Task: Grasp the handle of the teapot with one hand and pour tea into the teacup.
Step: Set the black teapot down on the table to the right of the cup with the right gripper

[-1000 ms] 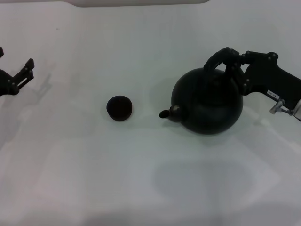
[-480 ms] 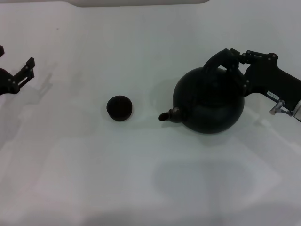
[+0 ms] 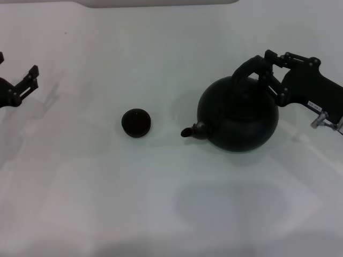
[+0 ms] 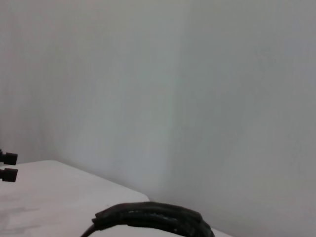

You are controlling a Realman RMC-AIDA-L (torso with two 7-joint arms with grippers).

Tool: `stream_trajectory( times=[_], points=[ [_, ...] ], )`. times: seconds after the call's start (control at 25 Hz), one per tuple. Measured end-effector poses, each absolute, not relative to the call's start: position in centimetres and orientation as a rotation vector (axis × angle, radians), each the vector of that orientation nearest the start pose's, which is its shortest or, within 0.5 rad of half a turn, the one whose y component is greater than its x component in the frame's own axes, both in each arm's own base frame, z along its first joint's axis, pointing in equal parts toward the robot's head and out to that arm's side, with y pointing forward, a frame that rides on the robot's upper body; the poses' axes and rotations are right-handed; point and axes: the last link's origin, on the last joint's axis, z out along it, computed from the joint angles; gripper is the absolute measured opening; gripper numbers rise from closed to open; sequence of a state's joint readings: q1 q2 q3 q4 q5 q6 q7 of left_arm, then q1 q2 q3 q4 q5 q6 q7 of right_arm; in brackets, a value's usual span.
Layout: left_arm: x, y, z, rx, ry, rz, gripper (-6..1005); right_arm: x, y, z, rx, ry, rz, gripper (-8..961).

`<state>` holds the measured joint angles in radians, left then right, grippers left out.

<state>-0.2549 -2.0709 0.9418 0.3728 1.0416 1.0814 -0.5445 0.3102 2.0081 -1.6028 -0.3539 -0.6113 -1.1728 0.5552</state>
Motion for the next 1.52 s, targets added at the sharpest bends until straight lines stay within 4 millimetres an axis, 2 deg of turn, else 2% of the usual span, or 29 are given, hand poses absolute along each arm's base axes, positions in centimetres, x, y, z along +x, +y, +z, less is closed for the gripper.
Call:
stream_trajectory(
  times=[0.2, 0.4, 0.52, 0.56, 0.72, 1.16, 1.52],
  points=[
    [-37.2, 29.7, 1.1, -1.919, -0.5, -0.507, 836, 31.7, 29.2, -2.5, -2.207, 0.359, 0.754, 317],
    [-37.2, 29.7, 1.2, -1.912, -0.479, -0.493, 835, 32.7, 27.8, -0.9, -2.14, 0.355, 0.794, 375],
    [-37.2, 29.7, 1.2, -1.911, -0.476, -0.492, 835, 33.1, 26.9, -0.3, -2.127, 0.342, 0.81, 570],
    [-37.2, 29.7, 1.3, -1.91, -0.475, -0.492, 835, 33.2, 26.7, -0.2, -2.129, 0.34, 0.81, 585],
    [-37.2, 29.8, 1.4, -1.907, -0.473, -0.493, 836, 33.7, 25.8, -0.1, -2.149, 0.343, 0.803, 644],
    [-37.2, 29.8, 1.5, -1.902, -0.467, -0.493, 835, 34.0, 25.4, -0.5, -2.168, 0.36, 0.795, 814],
    [-37.8, 29.1, 1.7, -1.893, -0.48, -0.479, 836, 35.0, 23.6, 1.3, -2.166, 0.351, 0.817, 813]
  ],
)
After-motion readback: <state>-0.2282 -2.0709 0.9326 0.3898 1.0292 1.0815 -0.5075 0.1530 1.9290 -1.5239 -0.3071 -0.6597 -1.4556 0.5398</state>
